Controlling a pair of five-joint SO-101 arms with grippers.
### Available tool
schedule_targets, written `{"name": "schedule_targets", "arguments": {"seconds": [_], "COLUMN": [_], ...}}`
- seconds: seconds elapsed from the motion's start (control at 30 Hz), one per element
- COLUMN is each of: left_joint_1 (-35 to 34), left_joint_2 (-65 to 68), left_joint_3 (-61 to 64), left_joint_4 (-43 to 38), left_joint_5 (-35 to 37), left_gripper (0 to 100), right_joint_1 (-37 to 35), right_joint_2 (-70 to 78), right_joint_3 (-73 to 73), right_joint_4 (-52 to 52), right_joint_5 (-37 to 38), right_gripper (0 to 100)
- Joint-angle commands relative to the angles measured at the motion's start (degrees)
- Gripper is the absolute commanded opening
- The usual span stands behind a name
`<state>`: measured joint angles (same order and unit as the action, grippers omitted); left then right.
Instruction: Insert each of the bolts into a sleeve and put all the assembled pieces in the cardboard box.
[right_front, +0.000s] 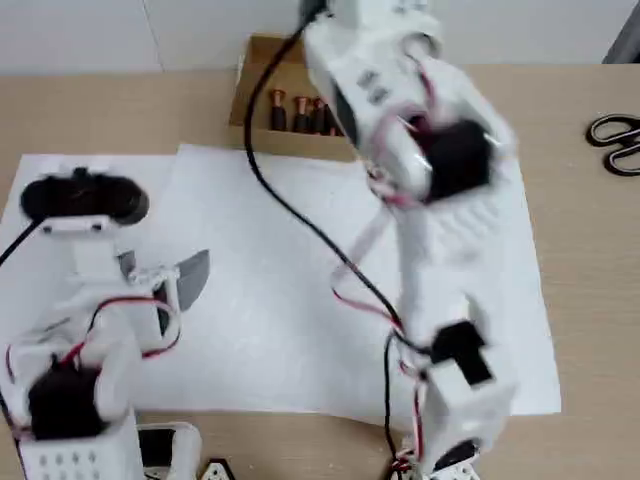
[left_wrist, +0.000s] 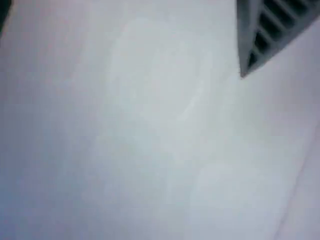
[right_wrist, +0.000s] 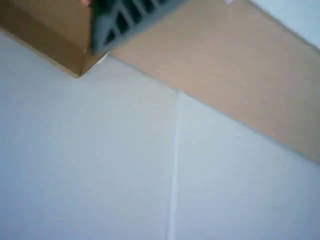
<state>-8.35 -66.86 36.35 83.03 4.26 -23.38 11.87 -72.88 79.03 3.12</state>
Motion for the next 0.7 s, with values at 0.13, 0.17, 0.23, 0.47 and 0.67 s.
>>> {"name": "schedule_targets", "arguments": {"seconds": [0.13, 0.17, 0.23, 0.47, 0.67], "left_joint_1": [0.2, 0.2, -0.1, -0.2, -0.1], "left_joint_2": [-22.0, -24.7, -29.5, -37.2, -37.0], "left_joint_3": [-1.8, -0.6, 4.0, 19.9, 32.3], "left_joint_4": [0.3, -0.4, -2.2, -13.3, -22.2], "left_joint_5": [-0.4, -0.4, -0.4, -0.4, -0.4], "left_gripper": [30, 30, 30, 30, 30], "right_joint_1": [1.5, 3.2, 6.6, 13.7, 13.8], "right_joint_2": [-24.0, -26.9, -32.9, -58.5, -77.4], "right_joint_3": [-4.7, -3.3, 2.5, 43.6, 89.1], "right_joint_4": [17.5, 17.5, 17.6, 17.2, 5.8], "right_joint_5": [0.6, 0.6, 0.6, 0.3, 0.3], "right_gripper": [22.7, 22.7, 22.7, 22.7, 22.7]}}
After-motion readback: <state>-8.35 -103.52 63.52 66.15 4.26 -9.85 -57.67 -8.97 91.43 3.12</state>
